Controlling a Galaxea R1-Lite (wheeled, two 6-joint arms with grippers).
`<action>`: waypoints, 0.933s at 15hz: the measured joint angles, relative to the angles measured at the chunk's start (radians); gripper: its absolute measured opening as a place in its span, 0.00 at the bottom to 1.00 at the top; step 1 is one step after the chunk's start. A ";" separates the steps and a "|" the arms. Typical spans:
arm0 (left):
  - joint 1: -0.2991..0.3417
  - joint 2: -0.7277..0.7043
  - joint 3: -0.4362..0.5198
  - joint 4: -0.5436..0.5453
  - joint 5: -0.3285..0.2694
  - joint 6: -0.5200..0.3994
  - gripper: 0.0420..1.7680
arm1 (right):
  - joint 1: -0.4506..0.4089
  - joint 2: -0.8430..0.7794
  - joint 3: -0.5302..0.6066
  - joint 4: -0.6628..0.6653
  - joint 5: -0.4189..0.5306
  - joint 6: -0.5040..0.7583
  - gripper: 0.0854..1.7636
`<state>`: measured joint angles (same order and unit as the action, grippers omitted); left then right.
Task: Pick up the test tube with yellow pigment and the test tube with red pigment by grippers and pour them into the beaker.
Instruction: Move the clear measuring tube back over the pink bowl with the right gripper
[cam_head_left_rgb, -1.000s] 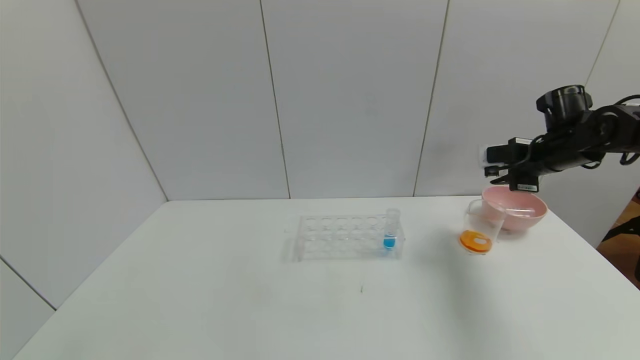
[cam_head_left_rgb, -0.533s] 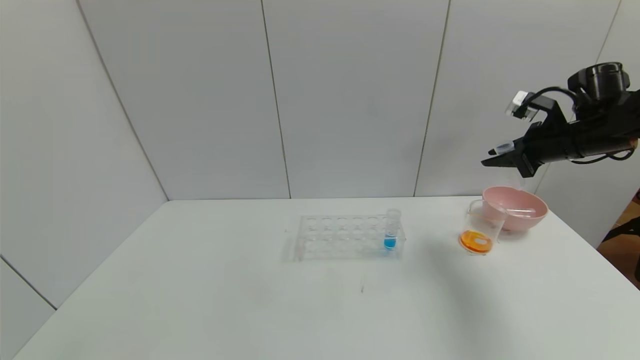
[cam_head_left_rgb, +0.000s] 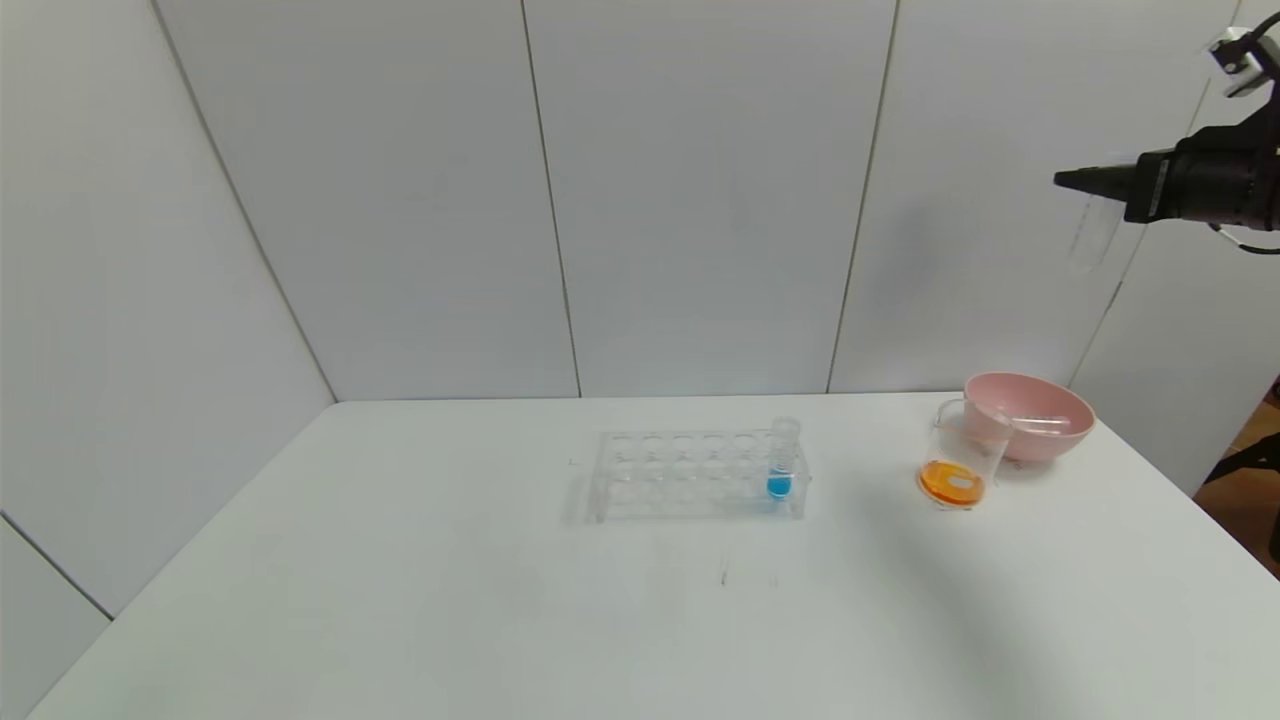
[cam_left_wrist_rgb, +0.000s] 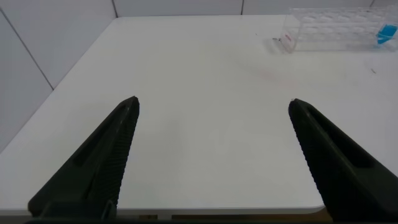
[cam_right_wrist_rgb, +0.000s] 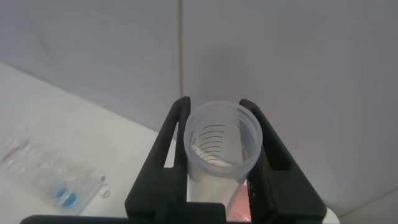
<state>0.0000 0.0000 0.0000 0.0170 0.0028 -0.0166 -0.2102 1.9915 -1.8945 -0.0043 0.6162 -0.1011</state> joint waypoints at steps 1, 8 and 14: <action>0.000 0.000 0.000 0.000 0.000 0.000 0.97 | -0.009 0.003 0.025 -0.074 -0.068 0.040 0.30; 0.000 0.000 0.000 0.000 0.000 0.000 0.97 | -0.024 0.085 0.219 -0.347 -0.341 0.083 0.30; 0.000 0.000 0.000 0.000 0.000 0.000 0.97 | -0.045 0.183 0.455 -0.623 -0.347 0.100 0.30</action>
<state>0.0000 0.0000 0.0000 0.0170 0.0028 -0.0166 -0.2553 2.1749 -1.4394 -0.6277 0.2694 -0.0013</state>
